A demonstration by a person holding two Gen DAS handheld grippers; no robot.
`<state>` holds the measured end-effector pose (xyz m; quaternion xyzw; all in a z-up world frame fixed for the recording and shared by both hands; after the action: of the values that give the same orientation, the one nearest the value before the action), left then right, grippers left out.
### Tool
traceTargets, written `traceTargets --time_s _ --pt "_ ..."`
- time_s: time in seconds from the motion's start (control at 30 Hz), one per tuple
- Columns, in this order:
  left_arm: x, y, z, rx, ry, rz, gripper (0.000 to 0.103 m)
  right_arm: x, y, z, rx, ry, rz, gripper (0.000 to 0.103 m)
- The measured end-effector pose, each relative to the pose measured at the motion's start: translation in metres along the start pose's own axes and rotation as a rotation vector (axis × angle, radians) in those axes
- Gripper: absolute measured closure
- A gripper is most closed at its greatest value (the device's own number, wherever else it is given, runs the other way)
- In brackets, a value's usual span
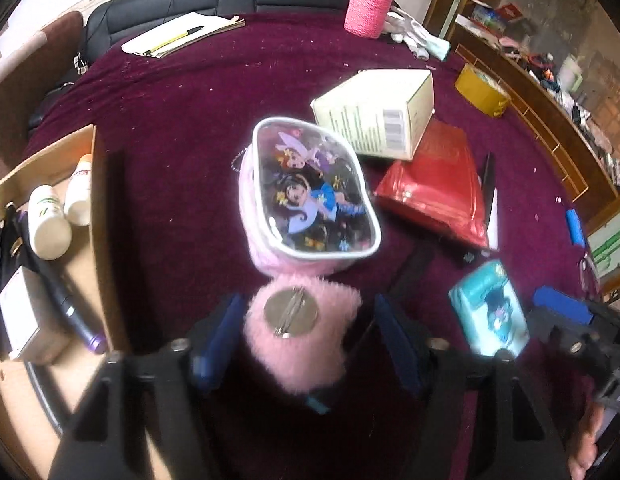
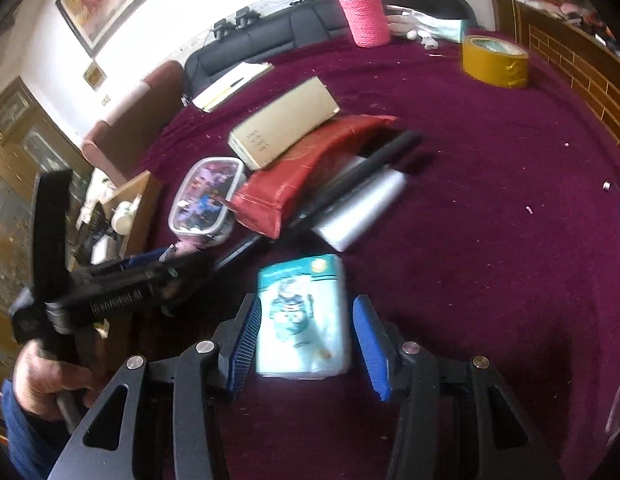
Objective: Organize objects
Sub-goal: 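Grasp the pink fuzzy round item with left tool while right tool grasps blue tissue pack, then carry the pink item and tissue pack into the cardboard tray and open both tools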
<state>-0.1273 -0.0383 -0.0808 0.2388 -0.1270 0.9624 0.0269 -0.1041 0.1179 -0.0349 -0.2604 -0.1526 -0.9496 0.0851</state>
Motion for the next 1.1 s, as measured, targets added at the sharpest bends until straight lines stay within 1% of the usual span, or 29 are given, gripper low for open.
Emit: traceTargets --time_s 0.03,0.17,0.2,0.23,0.27,0.3,0.33,0.37,0.4,0.43,0.47,0.5,0.53,0.57,0.63,0.77,0.97,1.1 --pt "-0.002 0.001 -0.002 0.007 0.01 0.003 0.063 -0.001 -0.001 -0.003 -0.013 0.006 0.013 0.046" --pt "-0.011 -0.002 0.002 0.032 -0.027 -0.04 0.064 -0.008 0.008 -0.011 -0.049 0.018 0.089 0.04" --pt "-0.012 -0.002 0.004 0.029 -0.033 -0.038 0.065 -0.009 0.011 -0.012 -0.064 0.017 0.112 0.035" --pt "-0.013 -0.002 0.006 0.027 -0.039 -0.035 0.065 -0.01 0.015 -0.014 -0.088 0.015 0.143 0.032" --pt "-0.015 -0.002 0.008 0.028 -0.044 -0.033 0.065 -0.011 0.02 -0.017 -0.123 0.015 0.184 0.026" --pt "-0.016 -0.002 0.008 0.03 -0.05 -0.032 0.065 -0.012 0.023 -0.021 -0.146 0.013 0.209 0.023" --pt "-0.017 -0.001 0.008 0.036 -0.055 -0.032 0.065 -0.014 0.023 -0.025 -0.18 0.014 0.235 0.023" --pt "-0.017 -0.001 0.008 0.04 -0.058 -0.031 0.065 -0.015 0.022 -0.028 -0.207 0.016 0.248 0.025" --pt "-0.018 -0.002 0.008 0.047 -0.063 -0.037 0.065 -0.017 0.02 -0.032 -0.233 0.018 0.252 0.03" --pt "-0.018 -0.002 0.008 0.06 -0.066 -0.046 0.065 -0.018 0.017 -0.032 -0.227 0.003 0.238 0.036" --pt "-0.019 -0.003 0.008 0.068 -0.068 -0.052 0.065 -0.018 0.014 -0.03 -0.236 -0.001 0.236 0.052" --pt "-0.019 -0.003 0.009 0.075 -0.076 -0.057 0.065 -0.017 0.011 -0.028 -0.243 -0.003 0.233 0.054" --pt "-0.02 -0.004 0.01 0.078 -0.083 -0.061 0.066 -0.017 0.006 -0.025 -0.239 0.001 0.214 0.055" --pt "-0.021 -0.004 0.011 0.076 -0.089 -0.057 0.068 -0.018 0.002 -0.024 -0.214 0.004 0.185 0.055" --pt "-0.023 -0.004 0.015 0.041 -0.101 -0.027 0.069 -0.02 -0.001 -0.021 -0.192 -0.002 0.159 0.056" --pt "-0.031 -0.007 0.026 -0.027 -0.129 0.011 0.069 -0.024 0.003 -0.012 -0.117 -0.011 0.119 0.056" --pt "-0.034 -0.016 0.042 -0.064 -0.163 0.014 0.069 -0.026 0.012 0.002 -0.094 -0.04 0.109 0.056" --pt "-0.037 -0.023 0.053 -0.086 -0.181 0.01 0.069 -0.025 0.015 0.006 -0.091 -0.045 0.111 0.056"
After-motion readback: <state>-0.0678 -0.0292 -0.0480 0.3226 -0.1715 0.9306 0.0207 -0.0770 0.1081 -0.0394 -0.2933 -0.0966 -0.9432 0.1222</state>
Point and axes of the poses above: each gripper's, at about its wrist camera, not at the fingertips, and z roughly against the way its jaws point, y to its left, x to its top, the point moved 10 cm from there along -z, roughly the way its jaws point, and after that the axes turned 5 degrees about -x, right-handed, at the moved point
